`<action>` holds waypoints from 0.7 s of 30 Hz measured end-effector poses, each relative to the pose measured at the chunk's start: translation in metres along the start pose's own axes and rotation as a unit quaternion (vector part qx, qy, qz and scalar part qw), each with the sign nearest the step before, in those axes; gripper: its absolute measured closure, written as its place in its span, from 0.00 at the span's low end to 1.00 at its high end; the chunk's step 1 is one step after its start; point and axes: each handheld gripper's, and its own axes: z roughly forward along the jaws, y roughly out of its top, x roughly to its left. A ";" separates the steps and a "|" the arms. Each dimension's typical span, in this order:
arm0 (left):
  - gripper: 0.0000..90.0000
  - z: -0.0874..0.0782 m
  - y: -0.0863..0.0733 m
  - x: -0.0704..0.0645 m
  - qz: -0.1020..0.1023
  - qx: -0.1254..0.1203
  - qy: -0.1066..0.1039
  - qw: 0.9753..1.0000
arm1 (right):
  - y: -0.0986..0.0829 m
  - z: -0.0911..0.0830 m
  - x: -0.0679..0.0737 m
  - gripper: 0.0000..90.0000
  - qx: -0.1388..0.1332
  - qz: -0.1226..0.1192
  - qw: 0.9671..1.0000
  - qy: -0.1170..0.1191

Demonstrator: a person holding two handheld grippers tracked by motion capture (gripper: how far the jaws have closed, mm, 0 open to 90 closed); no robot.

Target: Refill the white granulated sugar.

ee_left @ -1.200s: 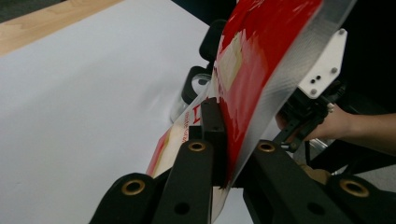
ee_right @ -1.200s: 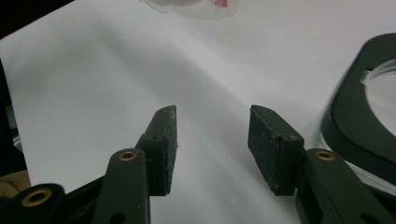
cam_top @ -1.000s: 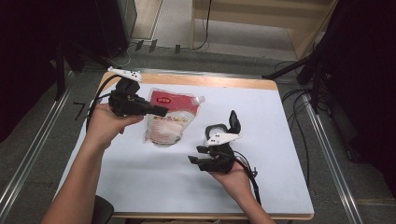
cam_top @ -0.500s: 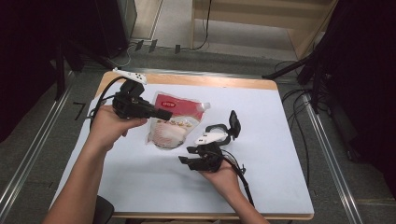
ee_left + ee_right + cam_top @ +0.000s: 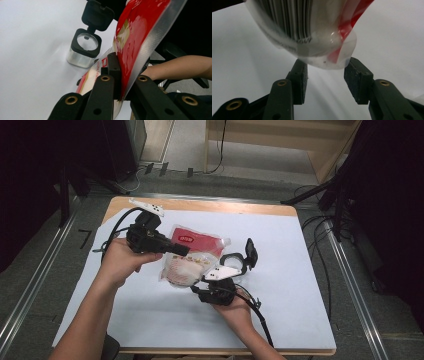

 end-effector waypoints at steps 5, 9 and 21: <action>1.00 0.001 -0.002 0.001 -0.022 -0.005 -0.016 1.000 | -0.004 0.006 0.003 0.61 -0.013 -0.009 1.000 -0.015; 1.00 0.000 -0.005 0.005 -0.045 -0.014 -0.035 0.998 | -0.008 0.011 0.004 0.60 -0.022 -0.016 0.999 -0.027; 0.99 0.009 -0.010 0.018 -0.065 -0.050 -0.036 0.996 | -0.007 0.006 0.008 0.65 -0.027 -0.032 0.998 -0.039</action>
